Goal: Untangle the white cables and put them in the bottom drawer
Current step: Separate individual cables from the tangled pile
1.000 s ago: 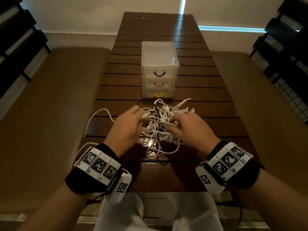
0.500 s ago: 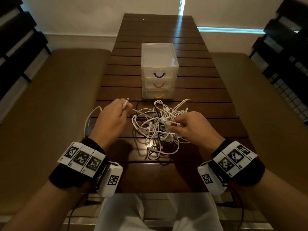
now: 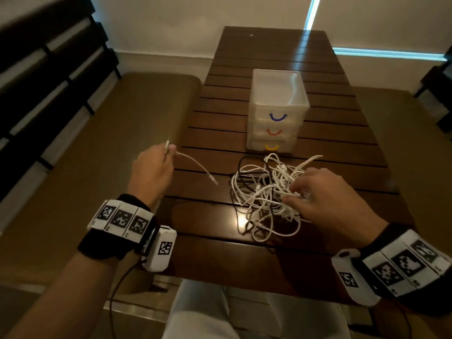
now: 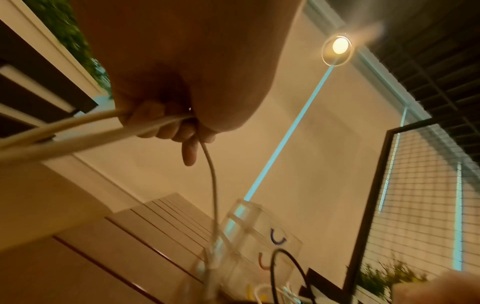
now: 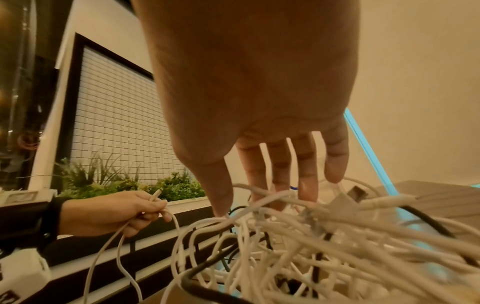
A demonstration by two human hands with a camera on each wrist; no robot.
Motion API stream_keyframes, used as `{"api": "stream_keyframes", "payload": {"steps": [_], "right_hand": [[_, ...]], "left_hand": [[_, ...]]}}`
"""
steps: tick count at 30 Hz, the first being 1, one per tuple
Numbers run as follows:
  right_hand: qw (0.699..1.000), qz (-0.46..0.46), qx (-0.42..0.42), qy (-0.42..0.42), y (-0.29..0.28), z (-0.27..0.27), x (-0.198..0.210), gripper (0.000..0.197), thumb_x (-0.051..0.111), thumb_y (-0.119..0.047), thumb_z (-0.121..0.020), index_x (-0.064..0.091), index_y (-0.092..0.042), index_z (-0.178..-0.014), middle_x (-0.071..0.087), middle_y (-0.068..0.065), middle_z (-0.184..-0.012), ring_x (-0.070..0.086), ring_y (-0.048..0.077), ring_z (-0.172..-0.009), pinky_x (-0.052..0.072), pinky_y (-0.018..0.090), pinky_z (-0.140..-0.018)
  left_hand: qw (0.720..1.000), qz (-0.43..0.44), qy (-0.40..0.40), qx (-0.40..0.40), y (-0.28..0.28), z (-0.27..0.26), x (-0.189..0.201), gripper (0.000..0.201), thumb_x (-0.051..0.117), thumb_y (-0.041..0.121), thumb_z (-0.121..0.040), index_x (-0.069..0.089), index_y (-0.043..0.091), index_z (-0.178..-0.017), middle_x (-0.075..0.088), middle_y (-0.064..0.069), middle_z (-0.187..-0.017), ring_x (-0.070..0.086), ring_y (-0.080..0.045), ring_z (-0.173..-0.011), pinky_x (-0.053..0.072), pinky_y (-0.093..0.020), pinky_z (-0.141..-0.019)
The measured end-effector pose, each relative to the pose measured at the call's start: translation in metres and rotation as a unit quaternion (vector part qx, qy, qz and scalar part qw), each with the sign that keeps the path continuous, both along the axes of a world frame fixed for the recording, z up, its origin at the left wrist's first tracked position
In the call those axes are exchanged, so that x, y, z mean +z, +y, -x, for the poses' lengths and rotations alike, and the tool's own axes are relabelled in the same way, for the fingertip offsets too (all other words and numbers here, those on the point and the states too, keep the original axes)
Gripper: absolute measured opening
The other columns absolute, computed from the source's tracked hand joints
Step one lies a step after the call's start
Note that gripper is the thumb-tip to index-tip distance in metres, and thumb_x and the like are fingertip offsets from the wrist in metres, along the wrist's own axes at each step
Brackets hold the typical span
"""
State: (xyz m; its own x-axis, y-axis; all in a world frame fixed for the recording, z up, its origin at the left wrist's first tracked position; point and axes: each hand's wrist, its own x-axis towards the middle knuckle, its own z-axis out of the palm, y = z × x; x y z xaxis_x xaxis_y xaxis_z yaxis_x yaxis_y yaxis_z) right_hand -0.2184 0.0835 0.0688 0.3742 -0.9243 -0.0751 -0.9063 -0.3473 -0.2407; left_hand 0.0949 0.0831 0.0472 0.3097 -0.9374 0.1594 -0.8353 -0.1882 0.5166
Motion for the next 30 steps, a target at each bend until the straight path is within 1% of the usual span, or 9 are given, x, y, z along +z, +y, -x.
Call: {"api": "stream_keyframes", "payload": {"steps": [2,6,11,15,17,21,23,27,30], "right_hand": [[1.000,0.012,-0.004,0.017,0.001,-0.007,0.002,0.041,0.059,-0.059,-0.086,0.071,-0.025,-0.105,0.060,-0.006,-0.107,0.055,0.017,-0.101,0.049,0.040,-0.084],[0.994,0.101,-0.013,-0.030,0.002,-0.029,0.000,0.042,0.054,-0.057,-0.087,0.071,-0.021,-0.099,0.060,-0.003,-0.093,0.056,0.017,-0.086,0.046,0.033,-0.069],[0.991,0.109,0.028,-0.072,0.002,-0.057,-0.002,0.025,0.061,-0.042,-0.089,0.073,-0.021,-0.093,0.056,-0.006,-0.086,0.047,0.011,-0.085,0.033,0.028,-0.068],[0.988,0.089,0.059,-0.111,0.005,-0.067,-0.007,0.025,0.057,-0.042,-0.089,0.072,-0.023,-0.092,0.057,-0.009,-0.085,0.051,0.009,-0.083,0.039,0.026,-0.068],[0.982,0.083,0.074,-0.152,0.007,-0.072,-0.003,0.027,0.054,-0.043,-0.090,0.071,-0.024,-0.095,0.058,-0.012,-0.086,0.054,0.007,-0.082,0.045,0.026,-0.070],[0.967,0.070,0.114,-0.217,0.011,-0.087,0.010,0.028,0.055,-0.043,-0.094,0.069,-0.024,-0.111,0.059,-0.014,-0.091,0.054,-0.001,-0.081,0.041,0.009,-0.071],[0.959,0.051,0.134,-0.246,0.010,-0.092,0.017,0.032,0.059,-0.043,-0.092,0.067,-0.025,-0.116,0.061,-0.015,-0.093,0.056,0.000,-0.081,0.042,0.010,-0.072],[0.951,0.026,0.125,-0.281,0.003,-0.089,0.029,0.018,0.067,-0.036,-0.090,0.071,-0.023,-0.101,0.065,-0.012,-0.088,0.059,0.002,-0.077,0.047,0.017,-0.069],[0.955,0.011,0.126,-0.270,0.000,-0.082,0.036,0.011,0.067,-0.037,-0.088,0.072,-0.027,-0.090,0.060,-0.014,-0.082,0.056,-0.001,-0.075,0.041,0.012,-0.066]], "left_hand": [[0.999,0.011,-0.020,0.028,0.001,-0.019,0.001,0.035,0.034,0.030,-0.105,0.061,0.009,-0.096,0.054,-0.008,-0.087,0.050,-0.023,-0.080,0.033,-0.035,-0.070],[0.998,-0.025,-0.037,0.036,0.005,-0.041,-0.006,0.035,0.034,0.032,-0.105,0.056,0.011,-0.087,0.050,-0.009,-0.091,0.052,-0.025,-0.083,0.033,-0.034,-0.071],[0.998,-0.062,0.006,0.016,0.013,-0.049,-0.015,0.041,0.032,0.037,-0.105,0.062,0.013,-0.118,0.055,-0.007,-0.123,0.058,-0.026,-0.109,0.043,-0.037,-0.092],[0.989,-0.041,0.136,-0.026,0.019,-0.042,-0.010,0.043,0.031,0.045,-0.103,0.065,0.021,-0.109,0.068,0.000,-0.088,0.065,-0.016,-0.083,0.050,-0.030,-0.071],[0.978,-0.042,0.189,-0.078,0.022,-0.025,-0.003,0.039,0.033,0.045,-0.102,0.067,0.028,-0.106,0.061,0.006,-0.068,0.059,-0.010,-0.063,0.047,-0.025,-0.059],[0.975,-0.037,0.120,-0.184,0.022,0.015,-0.001,0.038,0.032,0.056,-0.095,0.066,0.037,-0.095,0.067,0.010,-0.081,0.061,-0.006,-0.075,0.051,-0.034,-0.070],[0.969,-0.040,0.109,-0.220,0.022,0.037,0.002,0.028,0.039,0.045,-0.094,0.065,0.034,-0.089,0.068,0.006,-0.081,0.062,-0.012,-0.075,0.049,-0.035,-0.067],[0.970,-0.020,0.060,-0.236,0.021,0.065,0.012,0.023,0.045,0.017,-0.097,0.067,0.012,-0.093,0.068,-0.007,-0.081,0.062,-0.025,-0.074,0.044,-0.034,-0.062],[0.969,-0.017,0.022,-0.246,0.017,0.075,0.016,0.022,0.045,0.019,-0.096,0.066,0.016,-0.093,0.060,0.006,-0.070,0.054,-0.008,-0.061,0.038,-0.023,-0.055]]}}
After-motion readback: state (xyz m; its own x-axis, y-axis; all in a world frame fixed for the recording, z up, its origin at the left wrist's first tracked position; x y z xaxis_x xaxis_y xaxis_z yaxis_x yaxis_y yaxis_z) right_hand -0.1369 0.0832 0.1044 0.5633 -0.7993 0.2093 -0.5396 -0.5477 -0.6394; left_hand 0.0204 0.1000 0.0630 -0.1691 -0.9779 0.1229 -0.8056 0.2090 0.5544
